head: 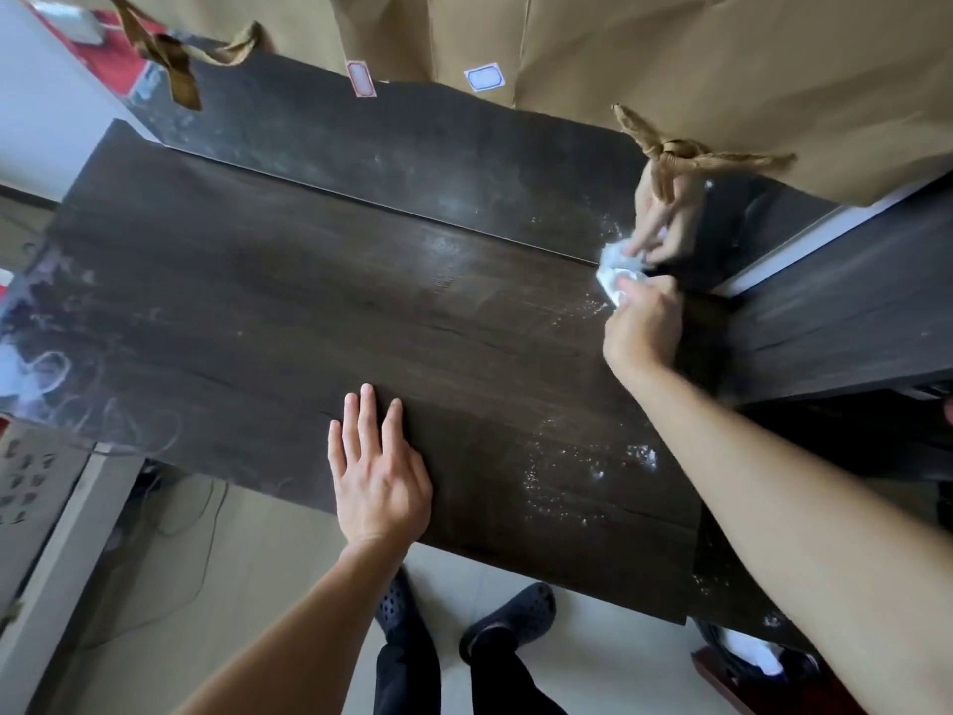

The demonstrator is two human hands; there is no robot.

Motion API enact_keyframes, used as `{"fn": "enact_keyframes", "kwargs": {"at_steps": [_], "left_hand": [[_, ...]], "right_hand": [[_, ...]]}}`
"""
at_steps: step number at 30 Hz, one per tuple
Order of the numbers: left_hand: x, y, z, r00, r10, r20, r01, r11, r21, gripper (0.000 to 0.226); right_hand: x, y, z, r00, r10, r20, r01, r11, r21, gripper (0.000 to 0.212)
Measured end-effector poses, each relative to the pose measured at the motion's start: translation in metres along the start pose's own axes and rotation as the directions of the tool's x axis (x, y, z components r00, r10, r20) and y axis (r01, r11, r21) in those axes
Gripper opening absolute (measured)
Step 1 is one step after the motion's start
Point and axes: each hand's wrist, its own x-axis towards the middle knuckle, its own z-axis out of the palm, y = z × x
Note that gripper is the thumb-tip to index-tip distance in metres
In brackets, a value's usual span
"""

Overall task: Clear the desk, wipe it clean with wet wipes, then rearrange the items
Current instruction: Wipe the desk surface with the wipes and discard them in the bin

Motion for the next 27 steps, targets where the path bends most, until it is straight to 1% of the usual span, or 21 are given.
{"fn": "enact_keyframes", "kwargs": {"at_steps": [1, 2, 4, 6, 7, 8, 9, 10, 11, 13, 14, 15, 16, 18, 20, 21, 22, 23, 24, 25, 27], "left_hand": [[0.0, -0.001, 0.0, 1.0, 0.0, 0.002, 0.0, 1.0, 0.003, 0.05], [0.0, -0.001, 0.0, 1.0, 0.0, 0.004, 0.0, 1.0, 0.005, 0.05], [-0.001, -0.001, -0.001, 1.0, -0.002, 0.008, 0.002, 1.0, 0.001, 0.05], [-0.001, 0.0, -0.002, 1.0, -0.004, 0.003, 0.004, 1.0, -0.007, 0.05], [-0.001, 0.001, -0.002, 1.0, -0.003, -0.003, 0.003, 1.0, -0.008, 0.05], [0.0, 0.001, -0.002, 1.0, -0.004, -0.007, 0.003, 1.0, -0.007, 0.05], [0.0, 0.002, -0.002, 1.0, -0.004, -0.008, 0.004, 1.0, -0.006, 0.05], [0.0, 0.002, -0.002, 1.0, -0.004, -0.009, 0.004, 1.0, -0.006, 0.05], [0.0, 0.001, -0.002, 1.0, -0.005, -0.008, 0.004, 1.0, -0.007, 0.049], [0.0, 0.001, -0.001, 1.0, -0.002, -0.004, 0.002, 1.0, -0.007, 0.049], [0.0, 0.001, -0.001, 1.0, -0.002, 0.0, 0.002, 1.0, -0.006, 0.049], [0.0, 0.0, -0.002, 1.0, -0.003, 0.003, 0.003, 1.0, -0.005, 0.049], [0.0, 0.0, -0.002, 1.0, -0.004, 0.003, 0.004, 1.0, -0.004, 0.049], [0.0, 0.0, -0.002, 1.0, -0.006, 0.007, 0.006, 1.0, -0.001, 0.05], [-0.001, 0.0, -0.004, 1.0, -0.014, 0.015, 0.014, 1.0, -0.005, 0.051], [-0.001, 0.0, -0.004, 1.0, -0.016, 0.017, 0.016, 1.0, -0.008, 0.051], [-0.001, 0.001, -0.005, 1.0, -0.014, 0.015, 0.014, 1.0, -0.01, 0.051], [0.0, 0.001, -0.005, 1.0, -0.01, 0.012, 0.011, 1.0, -0.012, 0.051], [0.0, 0.001, -0.005, 1.0, -0.006, 0.01, 0.006, 1.0, -0.014, 0.051], [0.0, 0.001, -0.004, 1.0, -0.003, 0.008, 0.003, 1.0, -0.017, 0.052], [0.0, 0.001, -0.003, 1.0, 0.0, -0.002, 0.0, 1.0, -0.021, 0.052]], "right_hand": [[-0.015, -0.008, 0.008, 0.984, -0.169, 0.048, 0.17, 0.985, -0.024, 0.02], [-0.032, -0.014, 0.013, 0.932, -0.335, 0.136, 0.341, 0.94, -0.025, 0.024], [-0.064, -0.017, 0.01, 0.773, -0.531, 0.347, 0.538, 0.839, 0.085, 0.025], [-0.08, -0.011, -0.004, 0.594, -0.575, 0.562, 0.543, 0.802, 0.247, 0.017], [-0.078, -0.008, -0.012, 0.562, -0.559, 0.609, 0.484, 0.82, 0.306, 0.013], [-0.067, -0.009, -0.016, 0.623, -0.524, 0.58, 0.417, 0.851, 0.32, 0.011], [-0.05, -0.011, -0.017, 0.753, -0.44, 0.49, 0.349, 0.898, 0.269, 0.011], [-0.03, -0.012, -0.014, 0.879, -0.322, 0.352, 0.275, 0.945, 0.179, 0.013], [-0.011, -0.013, -0.011, 0.952, -0.206, 0.226, 0.191, 0.978, 0.087, 0.017], [0.004, -0.023, -0.001, 0.987, -0.101, 0.122, 0.101, 0.995, 0.006, 0.03], [-0.002, -0.029, 0.006, 0.976, -0.168, 0.141, 0.171, 0.985, -0.008, 0.033], [-0.016, -0.034, 0.013, 0.94, -0.28, 0.194, 0.289, 0.957, -0.021, 0.035], [-0.035, -0.035, 0.017, 0.87, -0.422, 0.256, 0.439, 0.899, -0.009, 0.037], [-0.079, -0.027, 0.015, 0.682, -0.622, 0.385, 0.64, 0.762, 0.098, 0.038], [-0.106, -0.008, -0.005, 0.519, -0.654, 0.55, 0.673, 0.71, 0.209, 0.035], [-0.106, 0.003, -0.019, 0.493, -0.629, 0.601, 0.649, 0.726, 0.226, 0.032], [-0.097, 0.011, -0.032, 0.533, -0.593, 0.604, 0.615, 0.761, 0.204, 0.029], [-0.08, 0.019, -0.043, 0.64, -0.54, 0.547, 0.571, 0.81, 0.131, 0.027], [-0.059, 0.028, -0.053, 0.768, -0.466, 0.44, 0.508, 0.861, 0.025, 0.026], [-0.035, 0.035, -0.062, 0.86, -0.387, 0.333, 0.435, 0.897, -0.081, 0.025], [0.0, 0.045, -0.073, 0.928, -0.269, 0.257, 0.337, 0.899, -0.279, 0.024]]}}
